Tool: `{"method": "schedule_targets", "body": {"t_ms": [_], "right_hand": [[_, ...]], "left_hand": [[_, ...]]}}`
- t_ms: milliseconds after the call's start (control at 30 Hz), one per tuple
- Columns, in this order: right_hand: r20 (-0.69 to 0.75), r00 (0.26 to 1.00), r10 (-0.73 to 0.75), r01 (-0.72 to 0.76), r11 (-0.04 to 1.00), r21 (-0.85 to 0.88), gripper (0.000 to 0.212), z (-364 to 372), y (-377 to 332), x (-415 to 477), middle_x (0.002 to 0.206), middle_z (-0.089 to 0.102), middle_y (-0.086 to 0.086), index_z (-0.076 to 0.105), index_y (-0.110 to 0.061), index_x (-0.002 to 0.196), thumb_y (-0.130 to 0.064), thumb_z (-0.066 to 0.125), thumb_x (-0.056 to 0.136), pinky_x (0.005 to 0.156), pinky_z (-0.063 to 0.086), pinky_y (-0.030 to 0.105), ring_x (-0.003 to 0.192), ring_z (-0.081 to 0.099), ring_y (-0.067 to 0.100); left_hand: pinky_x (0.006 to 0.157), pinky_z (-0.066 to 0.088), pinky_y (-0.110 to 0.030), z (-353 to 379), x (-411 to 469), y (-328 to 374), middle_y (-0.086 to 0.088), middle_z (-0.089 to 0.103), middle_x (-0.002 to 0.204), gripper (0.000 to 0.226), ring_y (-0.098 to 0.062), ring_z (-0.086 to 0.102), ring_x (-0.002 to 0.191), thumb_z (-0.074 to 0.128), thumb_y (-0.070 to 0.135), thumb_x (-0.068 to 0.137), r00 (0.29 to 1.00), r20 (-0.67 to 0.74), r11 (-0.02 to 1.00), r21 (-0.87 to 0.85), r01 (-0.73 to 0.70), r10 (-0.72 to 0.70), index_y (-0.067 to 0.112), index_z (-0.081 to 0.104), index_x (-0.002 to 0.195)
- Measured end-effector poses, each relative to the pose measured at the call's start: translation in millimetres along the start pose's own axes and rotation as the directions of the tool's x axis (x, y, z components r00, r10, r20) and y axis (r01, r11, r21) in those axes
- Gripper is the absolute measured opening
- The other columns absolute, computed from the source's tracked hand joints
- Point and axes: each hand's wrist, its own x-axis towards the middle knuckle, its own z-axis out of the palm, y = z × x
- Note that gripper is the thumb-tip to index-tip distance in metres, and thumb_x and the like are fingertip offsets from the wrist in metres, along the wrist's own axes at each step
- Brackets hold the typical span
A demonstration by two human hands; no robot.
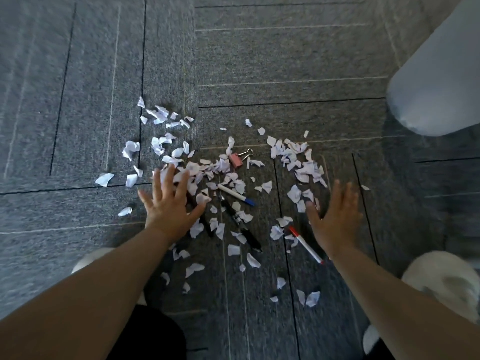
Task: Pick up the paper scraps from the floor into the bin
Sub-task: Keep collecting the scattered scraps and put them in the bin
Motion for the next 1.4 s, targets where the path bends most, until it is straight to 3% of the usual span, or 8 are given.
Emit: {"method": "schedule_targets", "body": {"t_ms": [100,467,700,833,933,1100,1200,1400], "right_hand": [[0.067,0.998,-0.002,0.004,0.999,-0.034,0.086,17,-2,-12,0.155,-0.008,0.014,-0.003,-0.015,0.147,-0.058,0.040,0.087,0.111,0.001,0.055,0.141,-0.009,0.030],[0.121,0.964,-0.237,0.252,0.960,-0.122,0.100,28,-65,32,0.152,-0.024,0.011,-0.030,-0.020,0.134,-0.071,0.036,0.079,0.111,-0.012,0.042,0.138,-0.024,0.023],[0.087,0.934,-0.346,0.355,0.924,-0.144,0.103,28,-78,77,0.151,-0.018,0.009,-0.024,-0.028,0.139,-0.084,0.022,0.066,0.112,-0.005,0.049,0.140,-0.015,0.031],[0.074,0.943,-0.324,0.332,0.933,-0.140,0.112,19,-85,103,0.155,-0.007,0.015,-0.005,-0.021,0.146,-0.084,0.033,0.062,0.110,-0.003,0.054,0.140,-0.010,0.037],[0.095,0.930,-0.355,0.366,0.917,-0.159,0.109,9,-94,119,0.155,-0.010,0.015,-0.003,-0.023,0.147,-0.083,0.040,0.066,0.110,-0.001,0.054,0.140,-0.010,0.037],[0.172,0.828,-0.534,0.560,0.805,-0.199,0.080,3,-110,144,0.155,0.006,0.016,0.015,-0.032,0.146,-0.072,0.031,0.079,0.110,0.007,0.055,0.139,0.004,0.041],[0.166,0.714,-0.680,0.700,0.686,-0.197,0.053,7,-113,140,0.141,0.040,0.021,0.046,-0.025,0.133,-0.051,0.029,0.090,0.103,0.034,0.054,0.127,0.035,0.045],[-0.030,0.673,-0.740,0.734,0.671,-0.103,0.013,17,-101,116,0.090,0.059,0.020,0.061,-0.004,0.089,-0.016,0.060,0.085,0.061,0.049,0.040,0.076,0.055,0.037]], "left_hand": [[0.109,-0.004,-0.061,15,-8,-3,-0.004,-0.023,0.153,0.092,-0.032,-0.022,0.139,0.035,0.069,0.081,0.996,0.059,0.995,-0.064,0.076,-0.073,0.026,-0.015,0.145],[0.113,-0.008,-0.045,8,36,16,-0.006,-0.030,0.150,0.081,-0.034,-0.010,0.141,0.024,0.062,0.088,0.996,0.034,0.992,-0.094,-0.084,0.087,0.025,-0.026,0.139],[0.107,-0.016,-0.044,-8,76,25,-0.002,-0.031,0.148,0.074,-0.041,-0.006,0.140,0.015,0.069,0.083,0.972,0.055,0.973,0.026,-0.229,0.227,0.033,-0.028,0.132],[0.105,-0.014,-0.046,-10,96,31,-0.003,-0.026,0.151,0.075,-0.038,-0.011,0.139,-0.012,0.076,0.068,0.946,0.061,0.940,0.107,-0.323,0.318,0.039,-0.029,0.131],[0.104,-0.017,-0.047,-16,109,39,-0.006,-0.012,0.155,0.074,-0.025,-0.022,0.135,-0.008,0.075,0.070,0.932,0.072,0.931,0.069,-0.359,0.355,0.043,-0.016,0.137],[0.111,0.011,-0.052,-24,120,47,-0.012,0.026,0.148,0.053,-0.038,0.024,0.134,0.034,0.052,0.090,0.934,0.002,0.932,0.049,-0.358,0.358,0.035,0.030,0.141],[0.091,0.040,-0.054,-24,115,53,-0.018,0.050,0.120,0.045,-0.041,0.048,0.107,0.065,0.029,0.081,0.934,-0.074,0.937,0.012,-0.349,0.349,0.017,0.054,0.122],[0.075,0.044,-0.034,-31,107,60,-0.006,0.045,0.125,0.033,-0.024,0.045,0.112,0.044,0.017,0.093,0.956,0.038,0.956,0.013,-0.292,0.292,0.012,0.043,0.125]]}}
